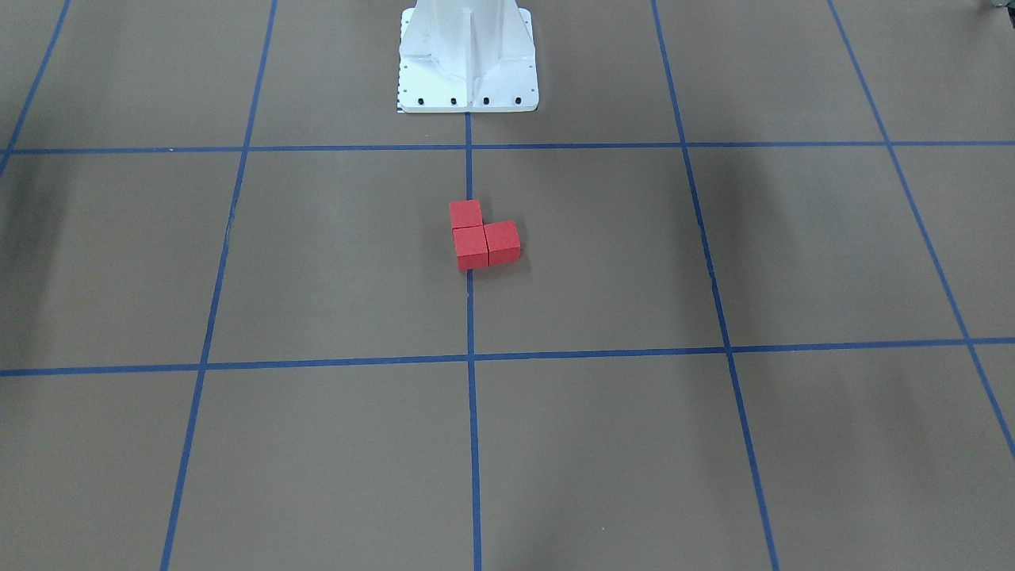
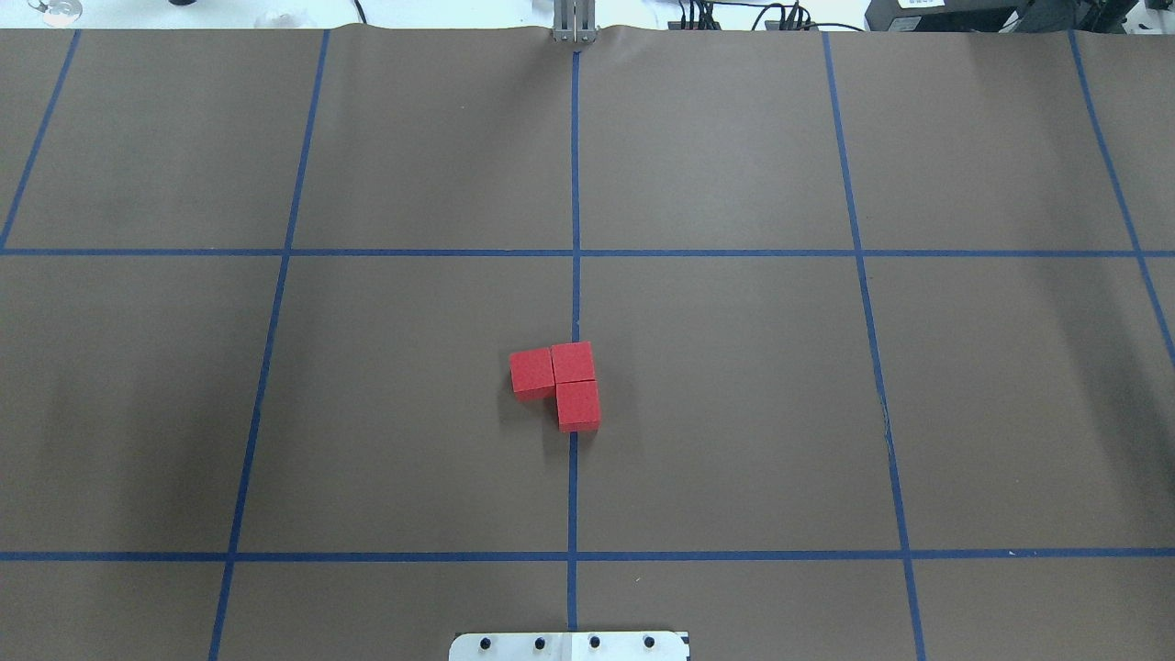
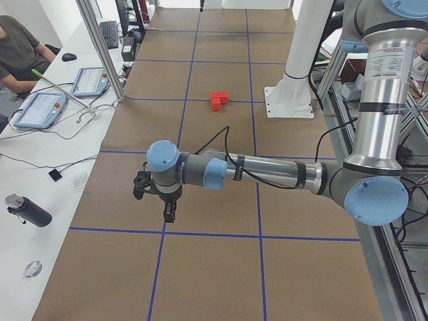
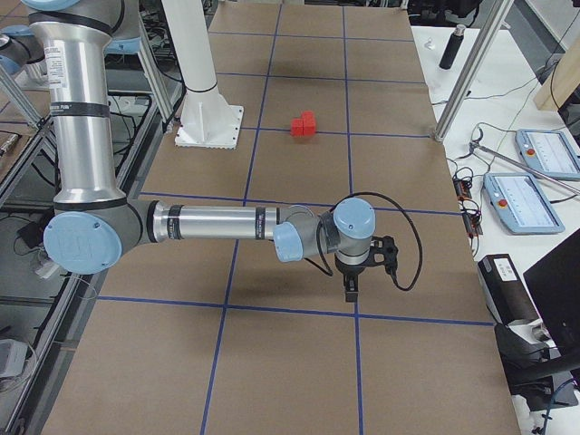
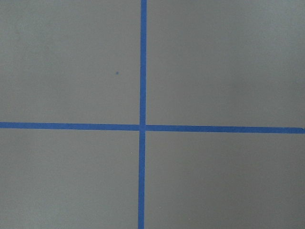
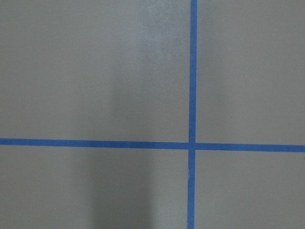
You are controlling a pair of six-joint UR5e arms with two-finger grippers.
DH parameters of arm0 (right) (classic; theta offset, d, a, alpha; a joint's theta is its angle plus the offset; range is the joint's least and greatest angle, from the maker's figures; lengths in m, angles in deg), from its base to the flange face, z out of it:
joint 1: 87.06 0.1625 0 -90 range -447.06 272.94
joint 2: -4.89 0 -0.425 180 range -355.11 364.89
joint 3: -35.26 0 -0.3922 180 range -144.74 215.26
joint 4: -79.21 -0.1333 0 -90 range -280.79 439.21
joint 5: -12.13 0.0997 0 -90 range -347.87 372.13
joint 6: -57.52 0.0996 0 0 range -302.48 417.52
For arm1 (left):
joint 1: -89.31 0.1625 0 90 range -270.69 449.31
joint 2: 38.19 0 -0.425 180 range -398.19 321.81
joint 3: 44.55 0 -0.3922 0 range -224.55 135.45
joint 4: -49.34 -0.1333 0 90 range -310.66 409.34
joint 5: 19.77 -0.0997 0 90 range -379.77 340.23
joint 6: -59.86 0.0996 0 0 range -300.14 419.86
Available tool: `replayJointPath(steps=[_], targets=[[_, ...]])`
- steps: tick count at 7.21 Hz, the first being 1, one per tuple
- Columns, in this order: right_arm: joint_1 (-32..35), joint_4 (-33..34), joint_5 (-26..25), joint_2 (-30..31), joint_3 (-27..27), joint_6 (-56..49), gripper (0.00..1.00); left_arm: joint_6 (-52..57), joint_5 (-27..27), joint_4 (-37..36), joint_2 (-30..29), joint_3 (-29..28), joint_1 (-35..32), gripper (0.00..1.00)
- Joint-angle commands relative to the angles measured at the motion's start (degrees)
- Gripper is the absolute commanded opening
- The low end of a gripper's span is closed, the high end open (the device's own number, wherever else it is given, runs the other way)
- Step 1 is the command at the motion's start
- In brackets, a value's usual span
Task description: Form red blocks into L shape at center
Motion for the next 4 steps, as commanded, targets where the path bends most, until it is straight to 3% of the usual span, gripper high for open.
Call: replayJointPath(steps=[1, 4], targets=[[0.1, -0.2, 0.0, 0.4, -1.5, 0.2, 1.0, 1.7, 2.3, 0.4, 0.2, -0.6, -0.9, 1.0], [0.7, 0.2, 2.2, -2.5, -1.5, 0.7, 1.0, 1.5, 2.2, 0.3, 1.0, 3.7, -1.0, 1.0]])
